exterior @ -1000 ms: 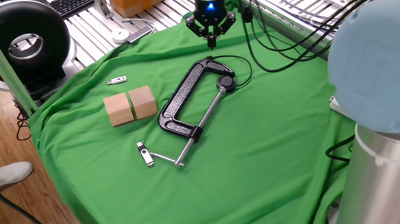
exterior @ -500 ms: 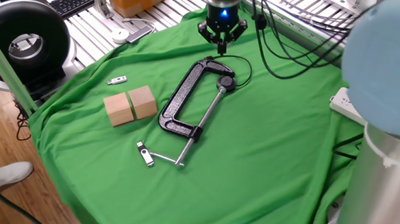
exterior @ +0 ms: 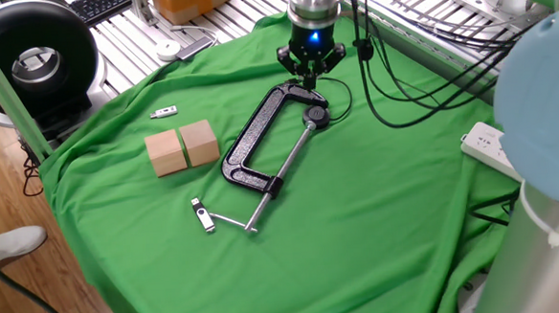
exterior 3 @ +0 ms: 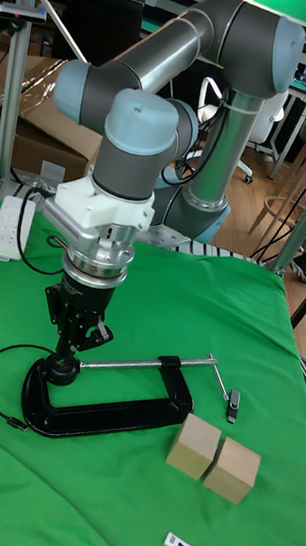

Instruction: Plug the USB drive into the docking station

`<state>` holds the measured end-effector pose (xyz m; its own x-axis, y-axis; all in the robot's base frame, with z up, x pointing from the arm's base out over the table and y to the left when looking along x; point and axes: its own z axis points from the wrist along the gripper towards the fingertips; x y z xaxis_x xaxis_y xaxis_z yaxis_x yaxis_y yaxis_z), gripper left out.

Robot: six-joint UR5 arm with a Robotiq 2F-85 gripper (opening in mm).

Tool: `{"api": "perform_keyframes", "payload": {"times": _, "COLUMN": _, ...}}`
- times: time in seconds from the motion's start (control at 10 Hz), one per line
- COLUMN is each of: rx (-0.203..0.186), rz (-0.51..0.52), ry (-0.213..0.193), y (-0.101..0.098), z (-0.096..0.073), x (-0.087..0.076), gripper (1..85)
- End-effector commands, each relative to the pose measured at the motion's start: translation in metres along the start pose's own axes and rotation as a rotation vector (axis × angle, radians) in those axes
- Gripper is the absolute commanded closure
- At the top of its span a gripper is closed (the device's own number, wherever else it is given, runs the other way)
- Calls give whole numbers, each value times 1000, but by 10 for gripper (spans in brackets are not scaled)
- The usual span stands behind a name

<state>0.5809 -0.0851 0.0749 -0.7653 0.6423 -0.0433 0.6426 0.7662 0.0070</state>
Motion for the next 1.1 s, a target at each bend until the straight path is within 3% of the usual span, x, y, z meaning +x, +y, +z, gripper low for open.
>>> {"api": "perform_keyframes", "payload": {"times": 0.0, "rx": -13, "rz": 7, "ry": 15, "y": -2, "z": 6, "x": 13, "gripper": 840}}
{"api": "perform_keyframes", "payload": {"times": 0.8, "rx": -25, "rz": 7, "ry": 21, "y": -11, "z": 20, "x": 18, "gripper": 840}}
{"api": "perform_keyframes", "payload": {"times": 1.0, "rx": -47, "rz": 8, "ry": 16, "y": -5, "z": 27, "x": 16, "gripper": 840}}
